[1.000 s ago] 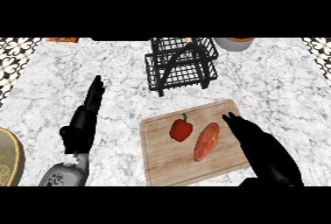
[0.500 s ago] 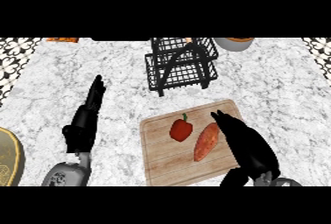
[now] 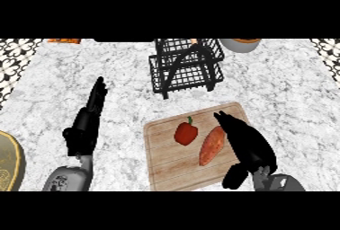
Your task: Pick the sweet potato from the cutting board and place it in the tiered basket
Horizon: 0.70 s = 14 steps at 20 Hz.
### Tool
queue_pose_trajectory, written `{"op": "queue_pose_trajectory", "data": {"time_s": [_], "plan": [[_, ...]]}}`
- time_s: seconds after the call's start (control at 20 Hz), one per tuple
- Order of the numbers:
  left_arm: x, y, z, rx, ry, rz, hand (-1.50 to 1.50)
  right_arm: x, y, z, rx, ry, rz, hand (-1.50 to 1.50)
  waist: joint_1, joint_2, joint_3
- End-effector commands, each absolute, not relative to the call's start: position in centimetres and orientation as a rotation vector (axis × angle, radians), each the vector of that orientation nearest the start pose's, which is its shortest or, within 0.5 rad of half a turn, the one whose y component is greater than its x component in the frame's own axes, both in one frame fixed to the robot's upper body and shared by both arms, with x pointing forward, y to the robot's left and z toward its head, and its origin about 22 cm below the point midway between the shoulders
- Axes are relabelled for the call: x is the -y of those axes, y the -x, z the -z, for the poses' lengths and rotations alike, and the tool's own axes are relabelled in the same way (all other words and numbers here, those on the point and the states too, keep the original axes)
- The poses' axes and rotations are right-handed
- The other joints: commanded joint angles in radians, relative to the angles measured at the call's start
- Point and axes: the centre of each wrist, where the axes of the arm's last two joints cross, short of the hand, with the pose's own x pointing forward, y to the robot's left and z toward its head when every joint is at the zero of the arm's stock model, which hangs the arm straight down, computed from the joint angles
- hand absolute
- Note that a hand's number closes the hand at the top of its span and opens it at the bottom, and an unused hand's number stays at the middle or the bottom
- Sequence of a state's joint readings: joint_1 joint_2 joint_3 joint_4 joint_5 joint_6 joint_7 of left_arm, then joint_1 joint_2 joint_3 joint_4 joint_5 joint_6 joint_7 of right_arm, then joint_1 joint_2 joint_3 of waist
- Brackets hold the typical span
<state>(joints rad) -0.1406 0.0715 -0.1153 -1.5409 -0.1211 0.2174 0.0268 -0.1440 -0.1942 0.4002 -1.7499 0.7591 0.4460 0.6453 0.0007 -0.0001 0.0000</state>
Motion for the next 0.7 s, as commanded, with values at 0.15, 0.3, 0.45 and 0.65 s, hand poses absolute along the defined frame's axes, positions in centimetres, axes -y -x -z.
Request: {"op": "queue_pose_trajectory", "data": {"time_s": [0.15, 0.3, 0.45, 0.65], "plan": [[-21.5, -27.4, -3.7, 1.657, -0.195, 0.102, 0.00, 14.7, -24.5, -5.4, 1.029, 0.579, -1.156, -1.50, 0.000, 0.000, 0.000], [-20.8, -27.9, -3.5, 1.673, -0.185, 0.108, 0.00, 15.0, -25.1, -3.5, 1.030, 0.588, -1.156, -1.50, -0.001, 0.000, 0.000], [-20.4, -26.9, -4.3, 1.680, -0.209, 0.111, 0.00, 15.7, -25.0, -4.1, 1.031, 0.570, -1.168, -1.50, 0.000, 0.000, 0.000], [-20.3, -26.1, -2.7, 1.666, -0.193, 0.108, 0.00, 13.5, -24.3, -2.3, 1.029, 0.572, -1.149, -1.50, 0.001, 0.000, 0.000]]}}
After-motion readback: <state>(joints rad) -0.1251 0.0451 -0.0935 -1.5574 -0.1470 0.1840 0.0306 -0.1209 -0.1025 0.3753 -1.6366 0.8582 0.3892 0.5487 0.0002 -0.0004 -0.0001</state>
